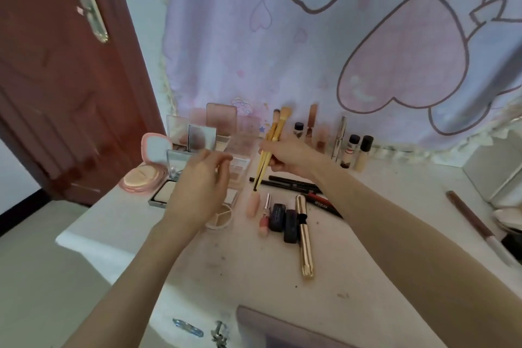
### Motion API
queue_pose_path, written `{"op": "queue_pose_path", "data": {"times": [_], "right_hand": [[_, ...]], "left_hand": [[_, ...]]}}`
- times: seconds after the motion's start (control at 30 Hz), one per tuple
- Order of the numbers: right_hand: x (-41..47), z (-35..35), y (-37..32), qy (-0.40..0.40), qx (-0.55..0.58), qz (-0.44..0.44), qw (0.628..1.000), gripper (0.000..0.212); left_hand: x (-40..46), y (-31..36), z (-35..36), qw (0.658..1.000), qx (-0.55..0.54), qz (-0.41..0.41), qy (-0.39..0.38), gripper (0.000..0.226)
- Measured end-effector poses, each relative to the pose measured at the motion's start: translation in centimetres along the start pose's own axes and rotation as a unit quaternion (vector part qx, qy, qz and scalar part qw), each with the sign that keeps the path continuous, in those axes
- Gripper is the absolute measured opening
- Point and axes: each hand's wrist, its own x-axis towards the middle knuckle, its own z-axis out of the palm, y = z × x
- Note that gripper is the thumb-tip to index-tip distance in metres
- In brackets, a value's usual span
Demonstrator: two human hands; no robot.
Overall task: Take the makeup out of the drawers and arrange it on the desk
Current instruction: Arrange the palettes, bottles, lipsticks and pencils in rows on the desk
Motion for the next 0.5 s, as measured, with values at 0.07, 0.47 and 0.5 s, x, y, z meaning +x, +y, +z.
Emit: {"op": "queue_pose_path", "data": {"times": [0.07, 0.47, 0.5], "right_hand": [[1.4, 0.7, 0.4, 0.013, -0.007, 0.043, 0.999, 0.023], [7.5, 1.4, 0.8, 0.071, -0.085, 0.154, 0.982, 0.022], [7.6, 1.4, 0.8, 0.071, -0.092, 0.156, 0.981, 0.022]], "left_hand": [[0.6, -1.8, -0.4, 0.998, 0.059, 0.034, 0.018, 0.024], [2.1, -5.5, 0.5, 0.991, 0.107, 0.071, -0.024, 0.03], [2.1, -5.5, 0.5, 0.992, 0.106, 0.07, -0.026, 0.03]]}}
